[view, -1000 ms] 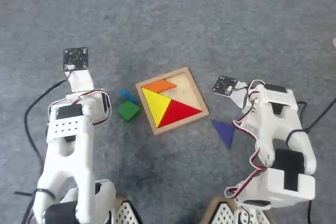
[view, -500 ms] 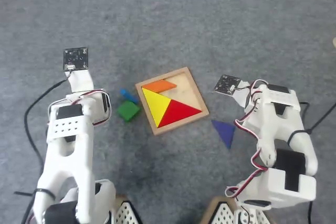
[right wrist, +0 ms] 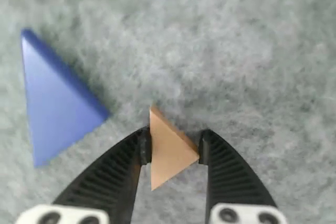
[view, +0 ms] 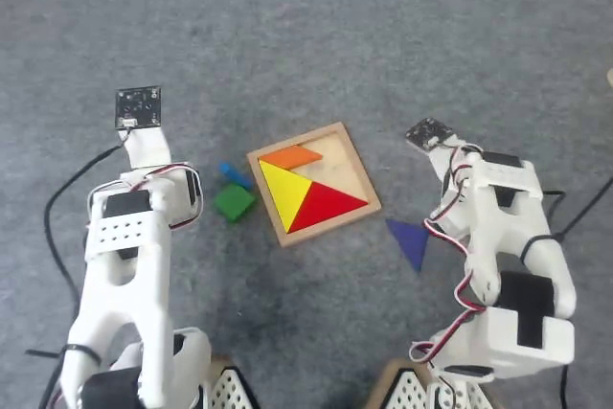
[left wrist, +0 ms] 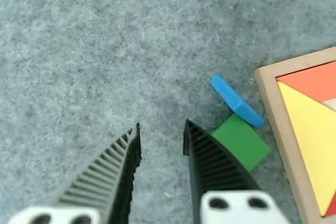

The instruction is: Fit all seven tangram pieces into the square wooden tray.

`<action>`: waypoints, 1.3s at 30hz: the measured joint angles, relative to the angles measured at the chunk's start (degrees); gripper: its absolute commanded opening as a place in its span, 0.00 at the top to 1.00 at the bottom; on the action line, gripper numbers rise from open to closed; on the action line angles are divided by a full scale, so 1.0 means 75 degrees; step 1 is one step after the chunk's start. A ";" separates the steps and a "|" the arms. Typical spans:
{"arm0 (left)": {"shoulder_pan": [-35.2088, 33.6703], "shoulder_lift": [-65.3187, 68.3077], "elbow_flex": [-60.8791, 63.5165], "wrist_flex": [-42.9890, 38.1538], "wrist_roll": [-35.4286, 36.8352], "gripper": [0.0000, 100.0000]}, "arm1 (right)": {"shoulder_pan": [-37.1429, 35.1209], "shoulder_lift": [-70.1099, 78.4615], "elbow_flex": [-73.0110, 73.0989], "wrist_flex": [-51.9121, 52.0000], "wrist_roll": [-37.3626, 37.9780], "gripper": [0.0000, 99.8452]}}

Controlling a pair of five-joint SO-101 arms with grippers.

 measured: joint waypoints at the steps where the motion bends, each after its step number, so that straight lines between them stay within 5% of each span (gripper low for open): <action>1: 0.0000 0.0000 0.0000 0.0000 0.0000 0.87 | -0.0094 0.0012 -0.0047 0.0012 -0.0246 0.89; 9: 0.0000 0.0000 0.0000 0.0000 0.0000 0.87 | -0.1254 0.0012 -0.1547 0.1078 -0.1442 0.88; 18: 0.0000 0.0000 0.0000 0.0000 0.0000 0.87 | -0.3927 0.0434 -0.3118 0.1430 -0.1875 0.88; 24: 0.0000 0.0000 0.0000 0.0000 0.0000 0.87 | -0.4841 0.1805 -0.4196 0.1430 -0.1102 0.88; 39: 0.0105 0.0000 0.0129 -0.0012 0.0000 0.87 | -0.4876 0.4032 -0.6646 0.1430 0.1395 0.88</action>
